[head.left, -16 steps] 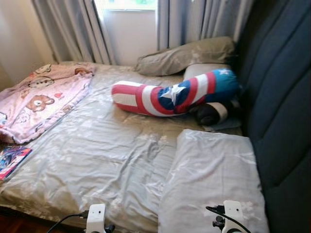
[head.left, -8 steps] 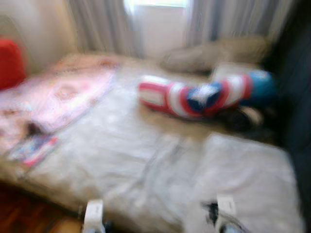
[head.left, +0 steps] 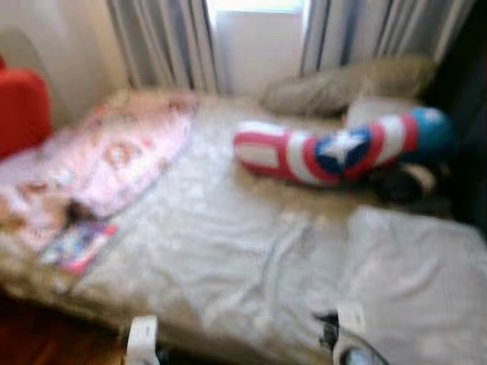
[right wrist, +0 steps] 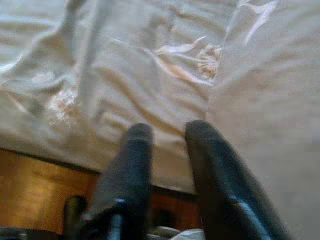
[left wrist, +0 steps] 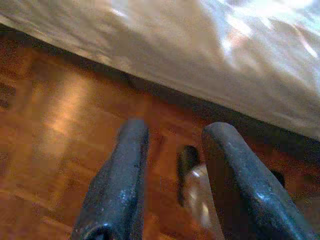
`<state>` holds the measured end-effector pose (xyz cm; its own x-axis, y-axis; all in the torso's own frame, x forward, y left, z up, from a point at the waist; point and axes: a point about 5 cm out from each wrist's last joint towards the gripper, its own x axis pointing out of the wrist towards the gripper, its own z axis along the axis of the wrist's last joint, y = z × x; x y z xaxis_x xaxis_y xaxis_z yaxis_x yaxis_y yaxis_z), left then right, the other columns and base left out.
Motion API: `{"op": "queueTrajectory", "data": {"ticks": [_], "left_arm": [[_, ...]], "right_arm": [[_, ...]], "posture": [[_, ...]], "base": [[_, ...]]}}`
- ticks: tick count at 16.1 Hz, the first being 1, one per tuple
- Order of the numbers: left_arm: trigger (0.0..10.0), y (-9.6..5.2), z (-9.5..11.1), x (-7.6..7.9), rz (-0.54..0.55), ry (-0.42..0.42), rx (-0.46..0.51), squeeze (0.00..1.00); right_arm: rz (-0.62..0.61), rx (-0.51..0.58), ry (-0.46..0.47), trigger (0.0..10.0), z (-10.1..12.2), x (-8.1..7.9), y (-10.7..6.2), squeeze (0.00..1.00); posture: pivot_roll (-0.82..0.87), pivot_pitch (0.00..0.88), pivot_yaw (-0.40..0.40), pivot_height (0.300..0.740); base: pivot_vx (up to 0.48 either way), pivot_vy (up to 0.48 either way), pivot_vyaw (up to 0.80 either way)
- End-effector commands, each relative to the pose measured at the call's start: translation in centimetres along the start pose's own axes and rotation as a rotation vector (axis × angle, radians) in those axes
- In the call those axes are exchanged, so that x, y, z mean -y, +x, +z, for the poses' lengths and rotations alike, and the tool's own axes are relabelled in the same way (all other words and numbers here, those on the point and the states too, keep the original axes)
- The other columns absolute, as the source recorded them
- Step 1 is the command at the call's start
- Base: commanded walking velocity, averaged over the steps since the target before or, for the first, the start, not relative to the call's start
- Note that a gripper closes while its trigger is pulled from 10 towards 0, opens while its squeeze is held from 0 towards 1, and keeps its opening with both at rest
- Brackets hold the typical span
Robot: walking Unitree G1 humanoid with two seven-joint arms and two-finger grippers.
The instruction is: Clean up the room
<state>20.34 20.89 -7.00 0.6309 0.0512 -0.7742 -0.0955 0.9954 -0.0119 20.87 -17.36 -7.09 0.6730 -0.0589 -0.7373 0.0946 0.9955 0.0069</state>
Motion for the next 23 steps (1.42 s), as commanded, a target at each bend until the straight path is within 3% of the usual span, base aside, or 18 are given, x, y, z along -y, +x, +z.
{"op": "queueTrajectory", "data": {"ticks": [1, 4, 23], "left_arm": [[10.0, 0.0, -0.5, 0.2, -0.009, -0.002, -0.019, 0.00], [10.0, -0.2, -0.7, -0.8, 0.002, -0.006, -0.023, 0.00], [10.0, -0.1, -0.8, 0.0, -0.007, -0.011, -0.027, 0.00]], "right_arm": [[-0.036, -0.017, 0.010, 10.0, -0.6, 1.3, -0.2, 0.00], [-0.039, -0.020, 0.023, 10.0, -0.6, 1.2, -0.2, 0.00], [-0.034, -0.020, 0.025, 10.0, -0.6, 1.1, -0.2, 0.00]], "posture": [[0.01, 0.000, 0.025, 0.740], [0.02, 0.000, 0.025, 0.740], [0.01, 0.000, 0.025, 0.740]], "base": [[0.000, 0.480, 0.00], [0.000, 0.480, 0.00], [0.000, 0.480, 0.00]]}}
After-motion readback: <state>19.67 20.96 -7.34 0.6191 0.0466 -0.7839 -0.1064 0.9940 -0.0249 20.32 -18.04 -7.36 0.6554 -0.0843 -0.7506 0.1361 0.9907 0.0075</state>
